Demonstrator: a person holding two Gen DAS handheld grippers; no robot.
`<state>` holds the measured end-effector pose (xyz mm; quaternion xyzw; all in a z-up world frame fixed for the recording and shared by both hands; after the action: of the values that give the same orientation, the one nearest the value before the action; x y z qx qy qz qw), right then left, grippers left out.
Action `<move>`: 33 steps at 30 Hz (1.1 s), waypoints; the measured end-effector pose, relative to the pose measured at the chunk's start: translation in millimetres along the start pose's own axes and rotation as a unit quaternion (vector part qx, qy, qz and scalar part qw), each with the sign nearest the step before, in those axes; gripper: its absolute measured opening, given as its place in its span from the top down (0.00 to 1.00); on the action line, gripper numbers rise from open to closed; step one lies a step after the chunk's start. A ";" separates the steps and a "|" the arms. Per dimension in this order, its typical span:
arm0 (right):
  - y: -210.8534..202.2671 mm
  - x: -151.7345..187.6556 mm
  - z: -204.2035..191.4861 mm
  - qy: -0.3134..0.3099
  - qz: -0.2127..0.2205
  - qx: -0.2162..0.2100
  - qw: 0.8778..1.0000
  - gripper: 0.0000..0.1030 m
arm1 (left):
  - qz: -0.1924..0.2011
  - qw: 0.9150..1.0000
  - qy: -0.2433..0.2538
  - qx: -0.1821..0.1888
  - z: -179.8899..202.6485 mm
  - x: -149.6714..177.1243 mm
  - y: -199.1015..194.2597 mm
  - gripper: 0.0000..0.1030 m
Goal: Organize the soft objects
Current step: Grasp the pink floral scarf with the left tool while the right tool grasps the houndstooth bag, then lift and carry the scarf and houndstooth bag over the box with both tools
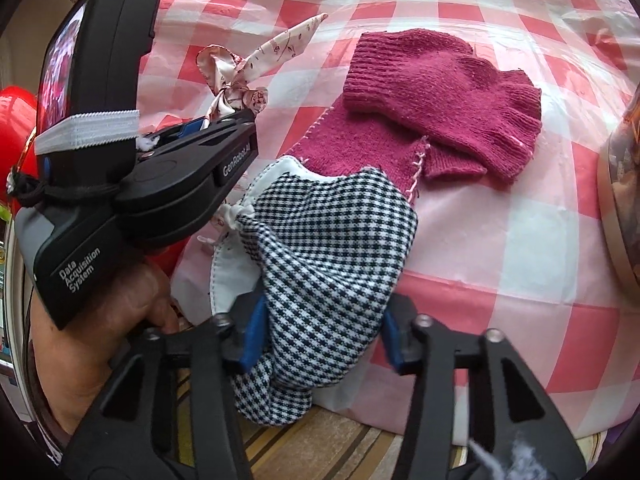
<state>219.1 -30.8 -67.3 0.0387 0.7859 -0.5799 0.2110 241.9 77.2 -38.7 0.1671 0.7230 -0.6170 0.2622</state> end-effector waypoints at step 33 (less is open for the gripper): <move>-59.8 20.3 17.5 0.010 0.070 0.000 0.998 0.83 | 0.048 0.999 -0.002 0.015 7.2 8.0 -56.5 0.81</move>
<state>187.4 -70.2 -25.6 0.0993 0.7831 -0.5636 0.2433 204.8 59.1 1.3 0.2045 0.7041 -0.6149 0.2902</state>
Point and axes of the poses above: each gripper's, at about its wrist camera, not at the fingertips, and y roughly the way its jaws point, z to its right, x to its underside, the point moved 1 cm from there along y, roughly the way its jaws point, and after that the axes turned 8 degrees about x, right-handed, at the moved point
